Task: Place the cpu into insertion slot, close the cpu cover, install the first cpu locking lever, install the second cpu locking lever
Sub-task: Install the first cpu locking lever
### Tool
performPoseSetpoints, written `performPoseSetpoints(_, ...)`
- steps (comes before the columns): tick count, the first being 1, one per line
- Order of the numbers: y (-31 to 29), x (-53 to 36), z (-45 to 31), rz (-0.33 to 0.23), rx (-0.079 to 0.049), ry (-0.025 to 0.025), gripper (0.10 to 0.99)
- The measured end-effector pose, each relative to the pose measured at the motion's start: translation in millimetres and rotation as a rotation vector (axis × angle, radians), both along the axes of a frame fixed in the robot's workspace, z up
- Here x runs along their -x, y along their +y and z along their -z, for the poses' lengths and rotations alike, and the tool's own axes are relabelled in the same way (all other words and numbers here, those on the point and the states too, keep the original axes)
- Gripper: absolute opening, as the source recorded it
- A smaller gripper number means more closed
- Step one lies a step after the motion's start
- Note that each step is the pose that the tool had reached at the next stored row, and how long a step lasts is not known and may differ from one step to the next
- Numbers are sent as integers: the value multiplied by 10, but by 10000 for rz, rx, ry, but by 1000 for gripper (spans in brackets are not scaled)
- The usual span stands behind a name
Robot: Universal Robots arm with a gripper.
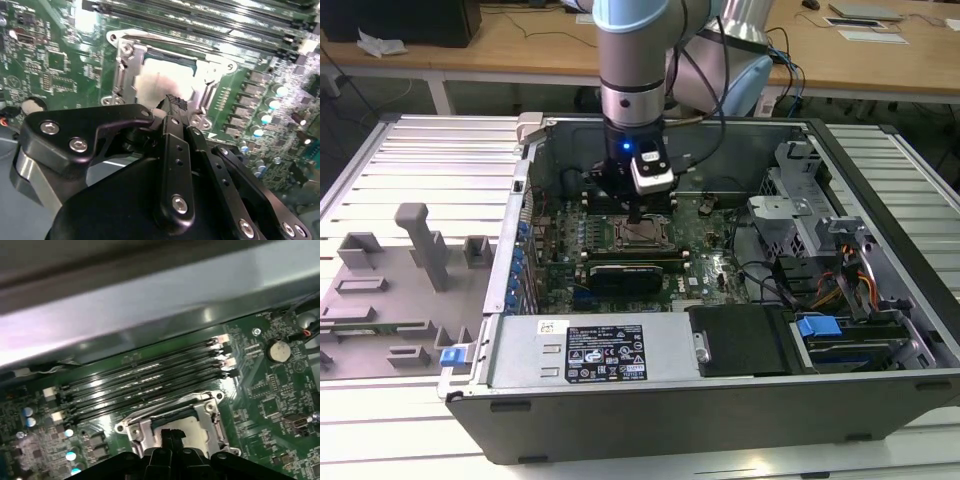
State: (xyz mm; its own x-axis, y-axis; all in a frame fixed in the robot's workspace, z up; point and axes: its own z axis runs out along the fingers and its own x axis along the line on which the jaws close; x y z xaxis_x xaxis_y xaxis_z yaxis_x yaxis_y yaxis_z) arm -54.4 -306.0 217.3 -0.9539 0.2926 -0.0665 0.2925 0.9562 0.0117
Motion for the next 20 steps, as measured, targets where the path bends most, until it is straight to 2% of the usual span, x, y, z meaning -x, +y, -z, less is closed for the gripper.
performPoseSetpoints(1,-4,-32,0,-5,-1,40,106)
performPoseSetpoints(3,-8,-95,1,-58,10,166,106)
performPoseSetpoints(4,-8,-94,2,-269,82,223,106)
performPoseSetpoints(7,-9,-94,3,-892,167,233,106)
performPoseSetpoints(11,-8,-94,12,-1690,190,225,106)
performPoseSetpoints(13,-8,-94,19,-2356,202,219,106)
performPoseSetpoints(18,-18,-83,19,-2813,230,218,106)
performPoseSetpoints(20,-25,-69,20,-2889,283,223,106)
